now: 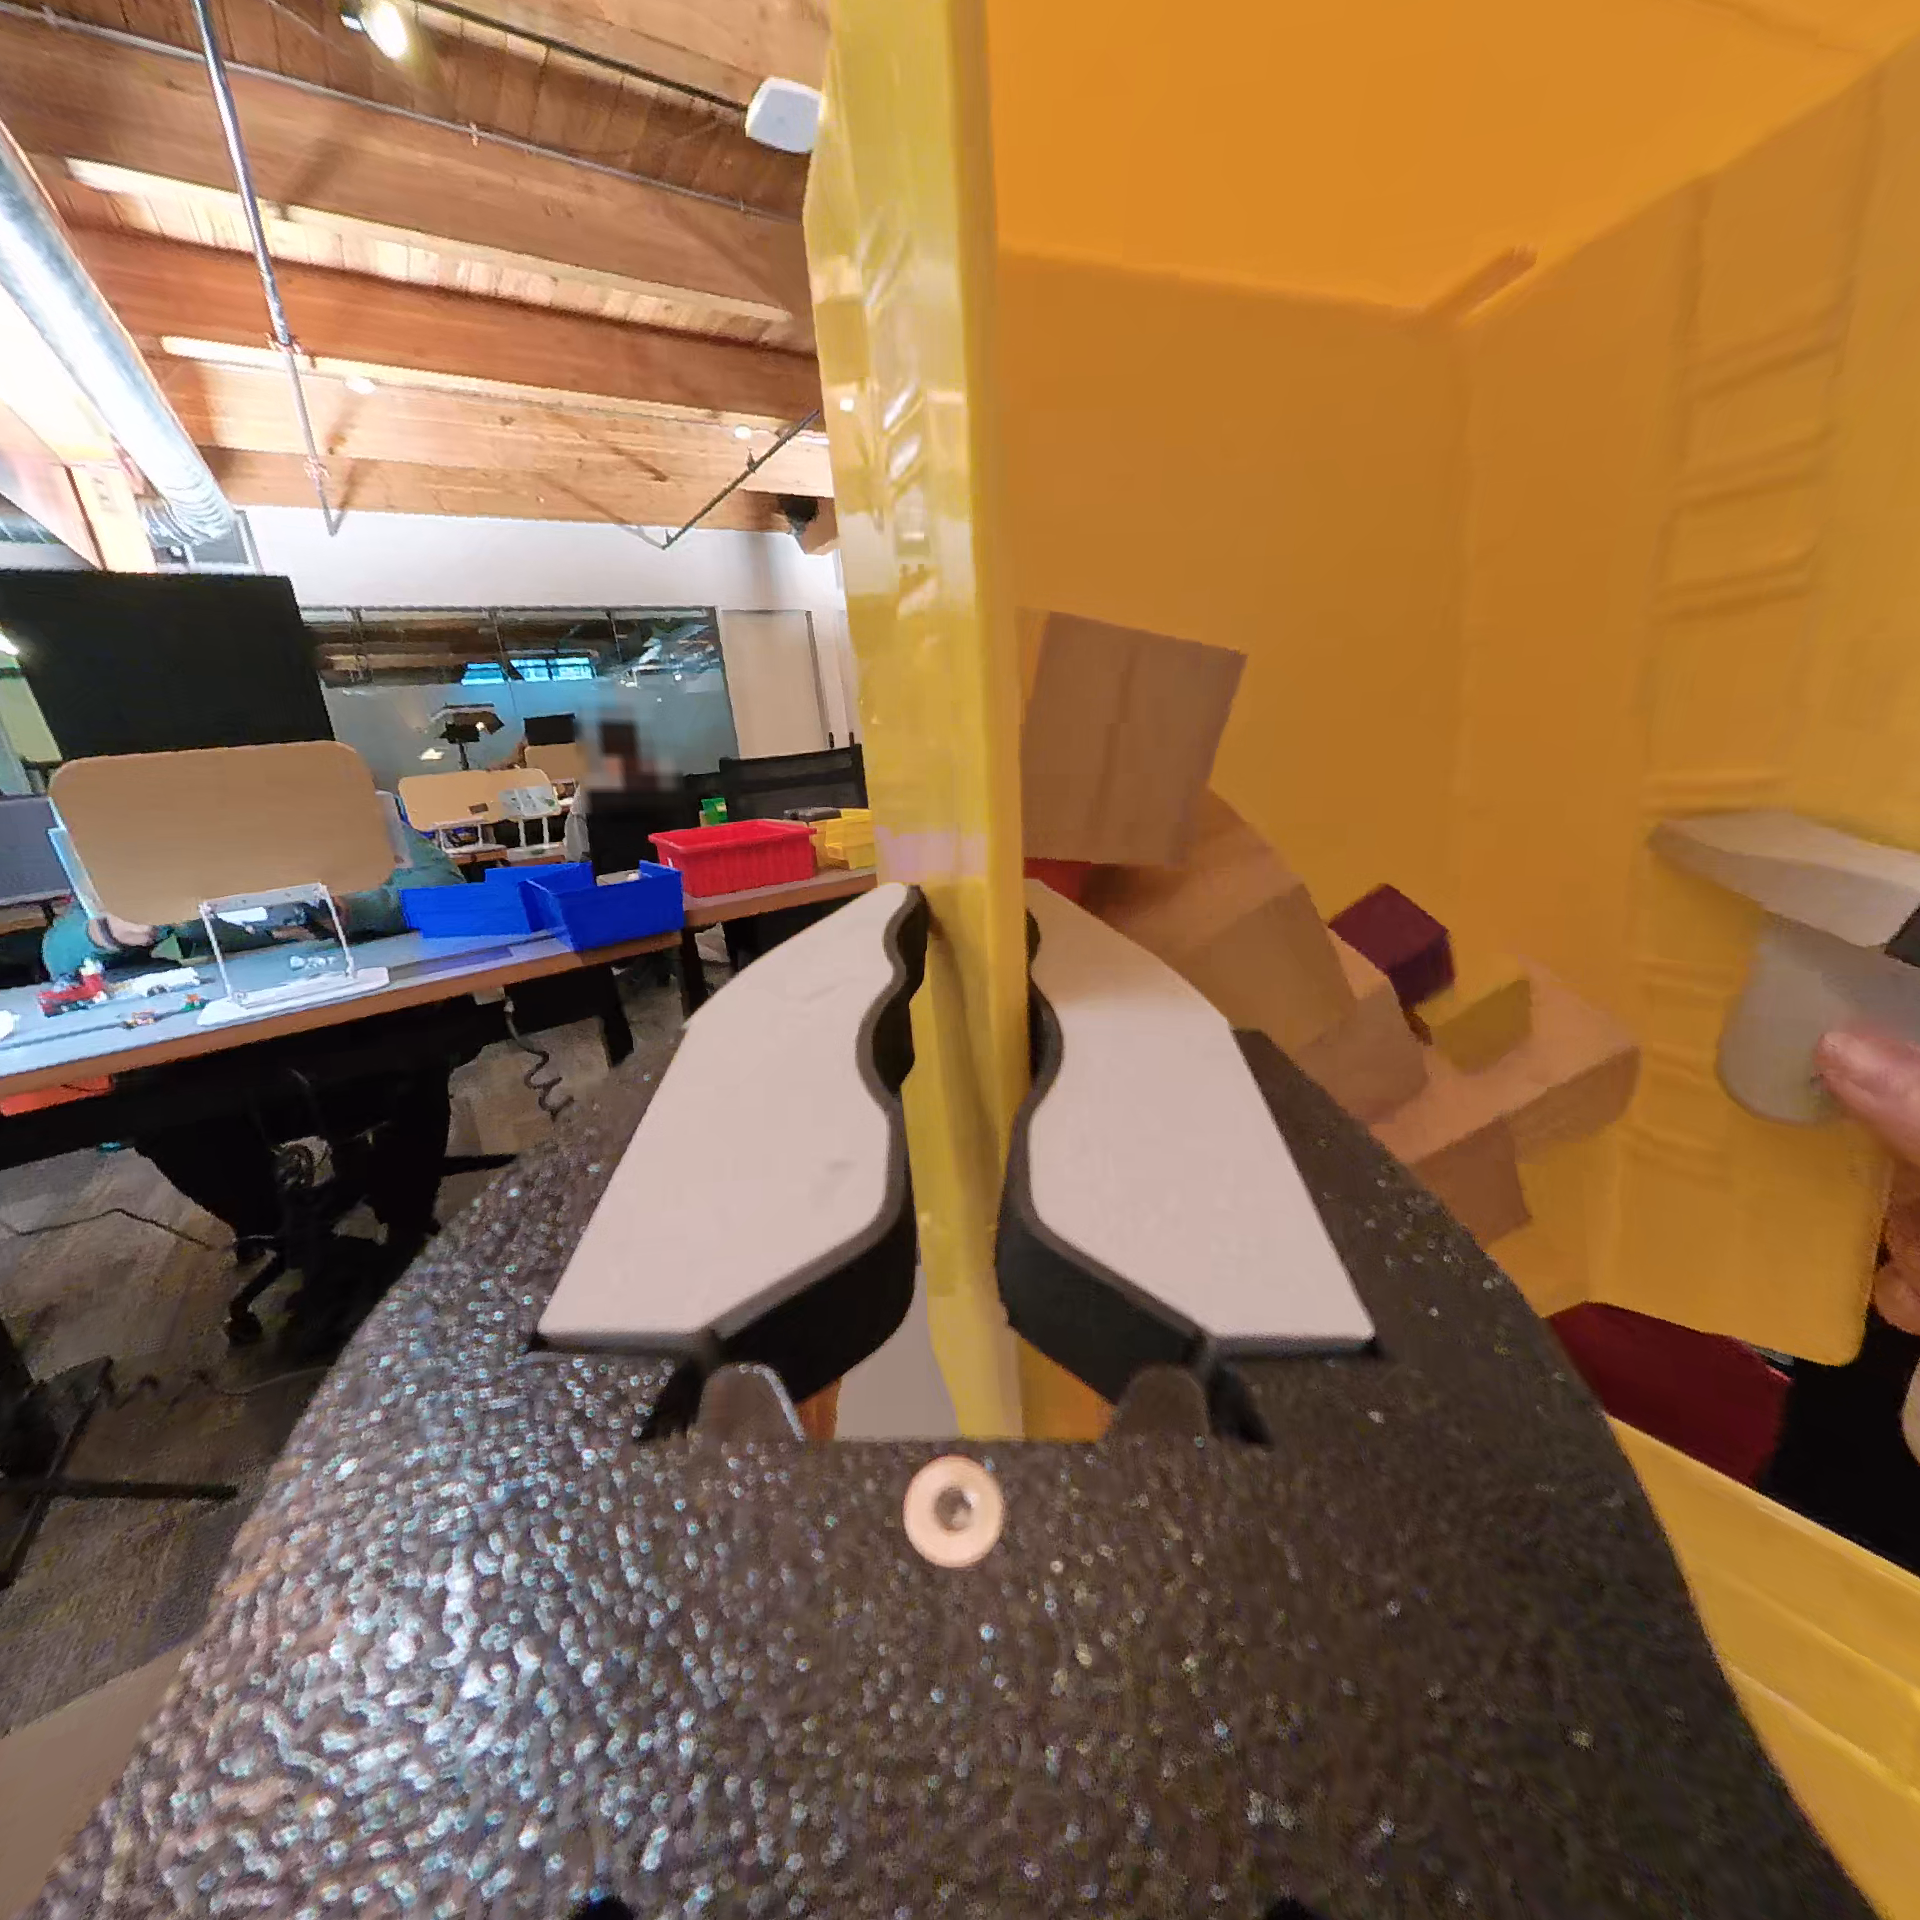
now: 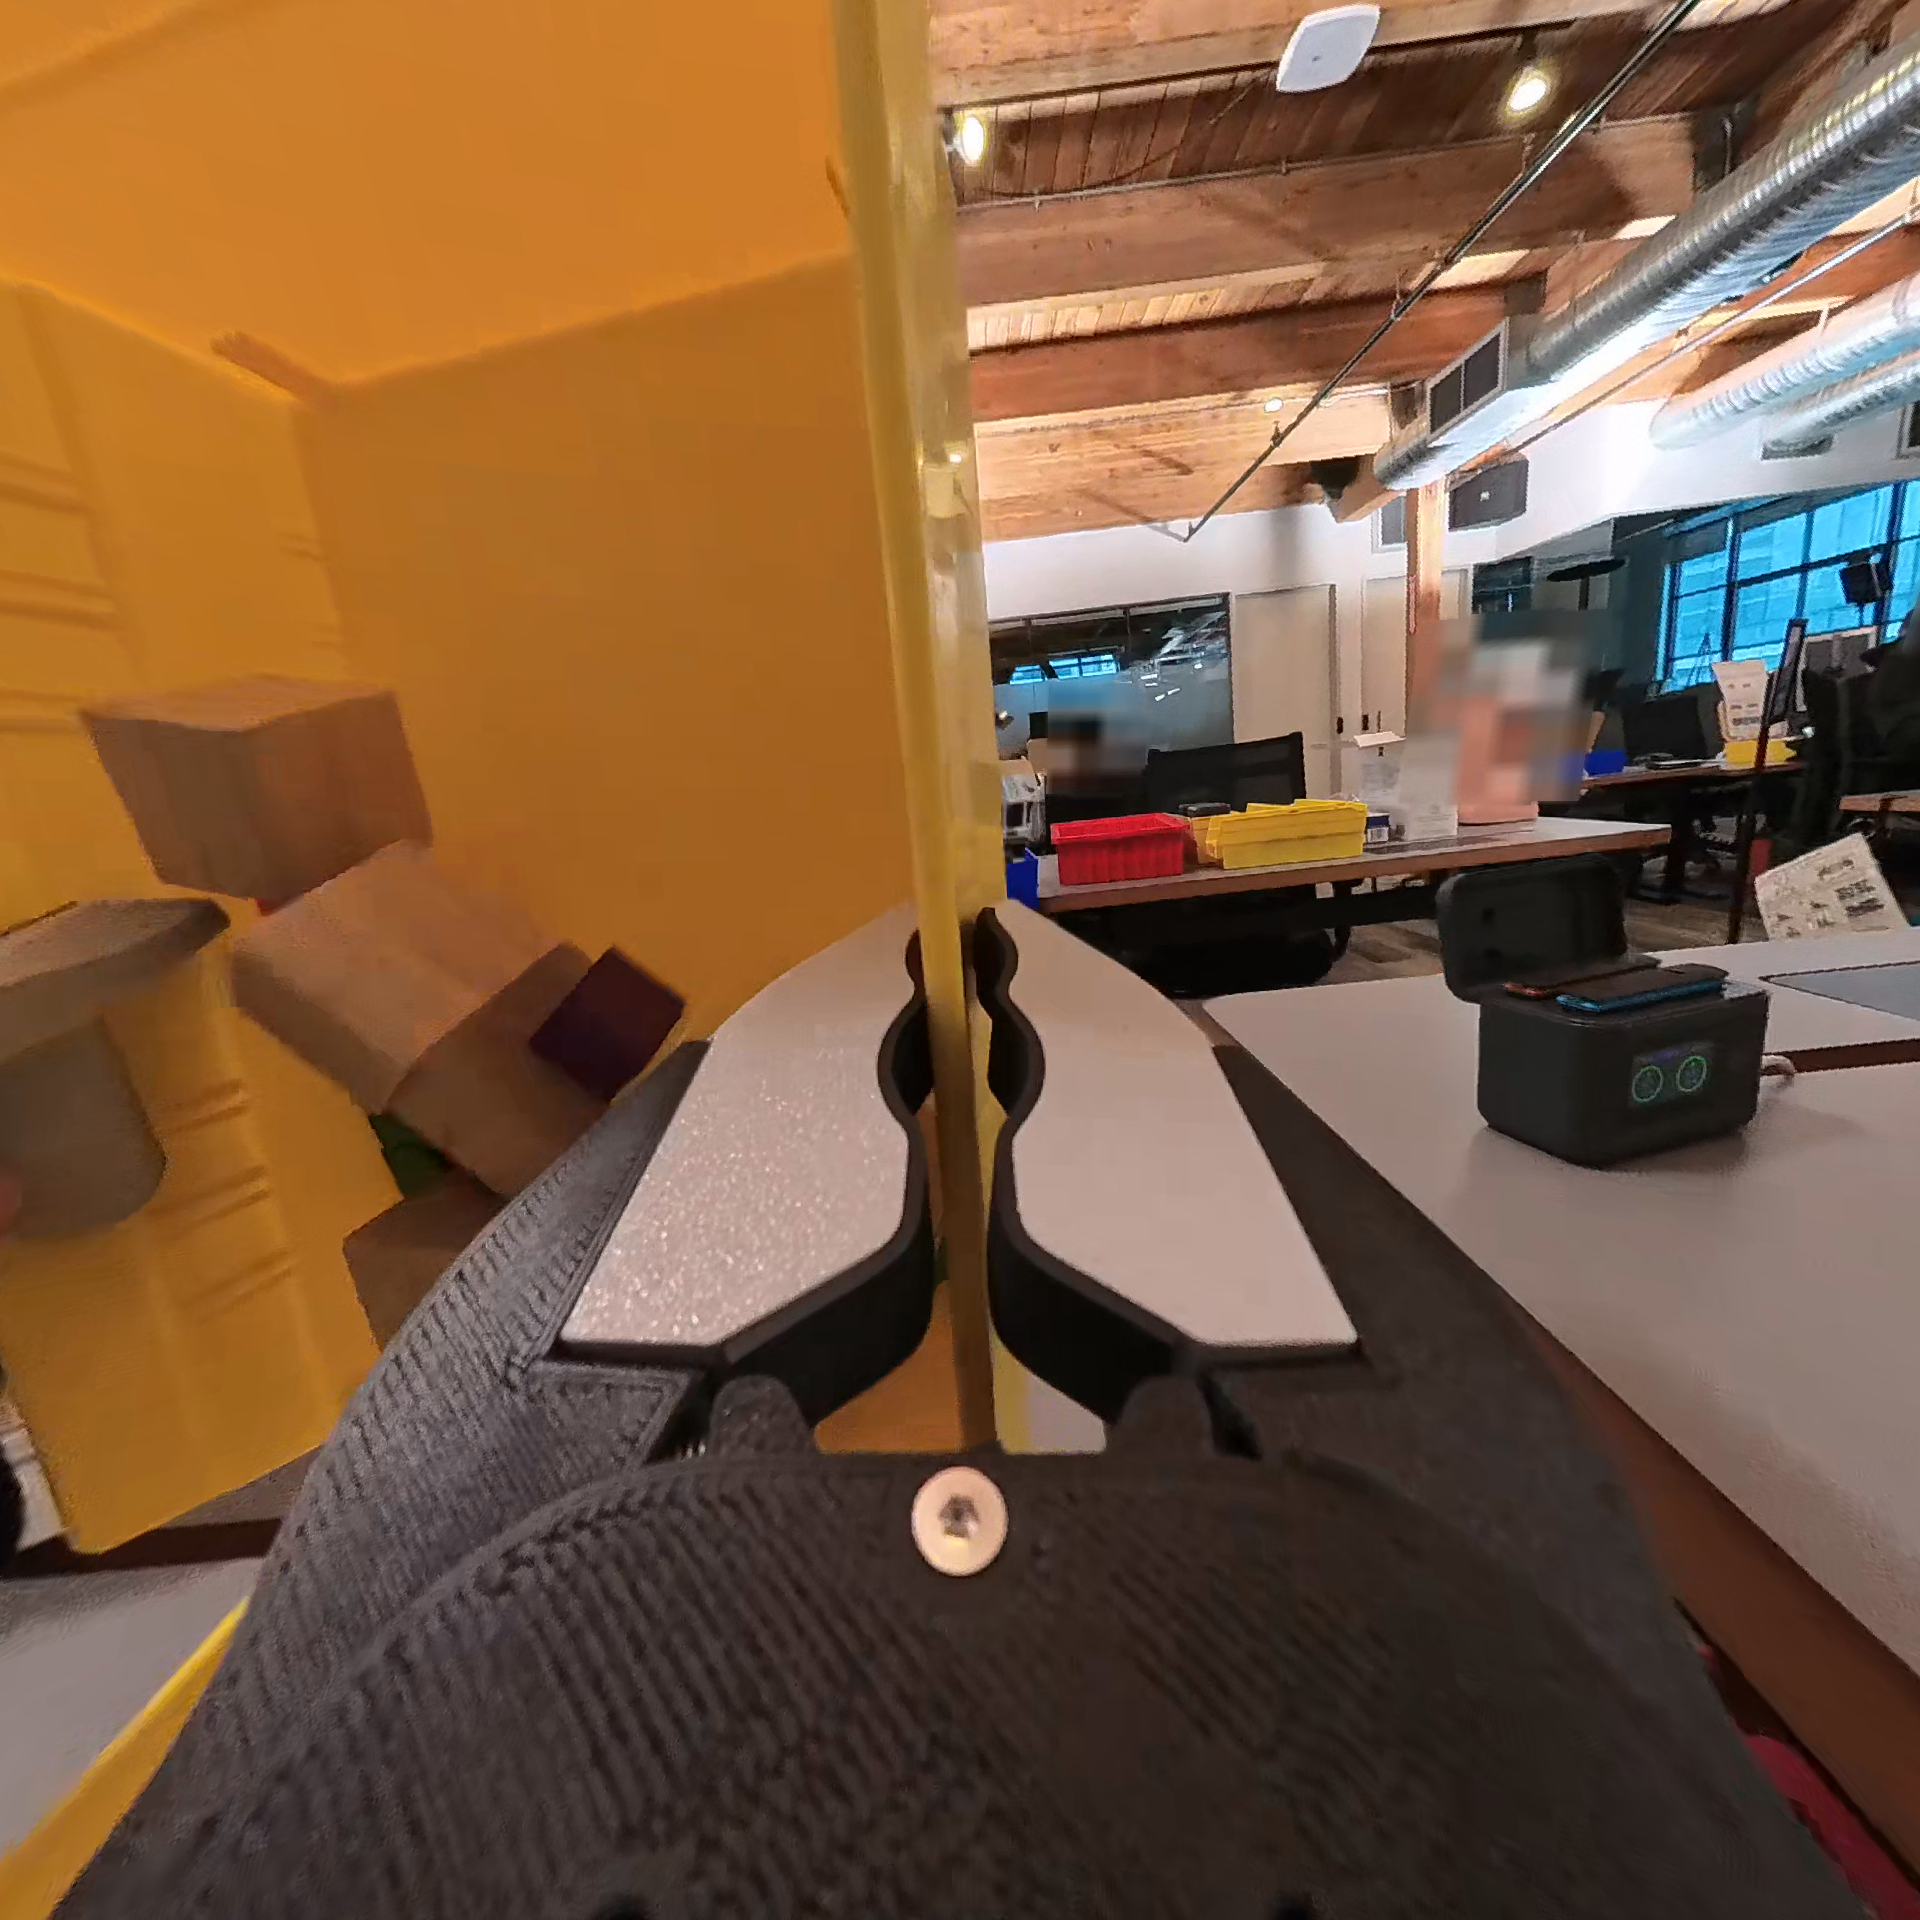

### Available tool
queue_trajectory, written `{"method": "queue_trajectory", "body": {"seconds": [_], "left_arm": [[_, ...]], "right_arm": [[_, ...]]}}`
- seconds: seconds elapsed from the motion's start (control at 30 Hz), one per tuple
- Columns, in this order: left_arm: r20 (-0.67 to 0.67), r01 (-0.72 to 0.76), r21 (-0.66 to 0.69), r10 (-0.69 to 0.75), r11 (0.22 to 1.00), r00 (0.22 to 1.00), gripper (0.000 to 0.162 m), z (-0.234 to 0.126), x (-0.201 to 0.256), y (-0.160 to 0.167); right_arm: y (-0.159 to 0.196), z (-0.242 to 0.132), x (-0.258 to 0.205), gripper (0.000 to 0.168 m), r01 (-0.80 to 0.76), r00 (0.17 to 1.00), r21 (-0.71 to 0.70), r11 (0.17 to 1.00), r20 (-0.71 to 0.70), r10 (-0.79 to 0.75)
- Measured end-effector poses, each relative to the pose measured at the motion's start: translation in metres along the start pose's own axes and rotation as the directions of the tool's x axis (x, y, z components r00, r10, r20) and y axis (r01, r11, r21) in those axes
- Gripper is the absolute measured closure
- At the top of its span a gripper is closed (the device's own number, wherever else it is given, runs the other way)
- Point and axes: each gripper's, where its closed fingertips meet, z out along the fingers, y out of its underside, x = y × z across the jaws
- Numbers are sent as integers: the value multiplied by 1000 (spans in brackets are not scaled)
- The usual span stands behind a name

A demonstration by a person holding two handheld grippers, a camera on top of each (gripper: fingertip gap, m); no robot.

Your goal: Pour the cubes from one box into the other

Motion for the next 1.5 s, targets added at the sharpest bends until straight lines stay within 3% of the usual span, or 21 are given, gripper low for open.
{"method": "queue_trajectory", "body": {"seconds": [0.2, 0.4, 0.53, 0.7, 0.83, 1.33, 1.5], "left_arm": [[-22, -7, 5, 7, 1000, 1000, 148, 4, 5, -5], [-24, -20, -117, 17, 993, 1000, 148, 5, 6, 35], [-23, -10, -107, 8, 994, 1000, 148, -1, 8, 41], [-12, 13, -36, -14, 999, 1000, 147, -7, 6, 25], [1, -36, 80, 36, 996, 999, 147, -14, 8, -4], [-21, -32, 166, 35, 986, 999, 145, -15, 6, -37], [-25, -60, 174, 65, 983, 998, 144, -15, 7, -41]], "right_arm": [[-4, 1, 5, 162, -35, 999, 8, 999, -10, 35], [30, -4, 13, 162, -29, 999, -89, 996, -42, 25], [25, -6, 11, 161, -42, 999, -58, 997, -24, 40], [10, -6, 3, 161, -15, 1000, 0, 1000, 15, 15], [-8, -6, -3, 161, -83, 996, 109, 991, 54, 78], [-42, 0, -14, 161, -93, 993, 214, 973, 86, 76], [-39, 0, -12, 161, -108, 992, 215, 971, 95, 89]]}}
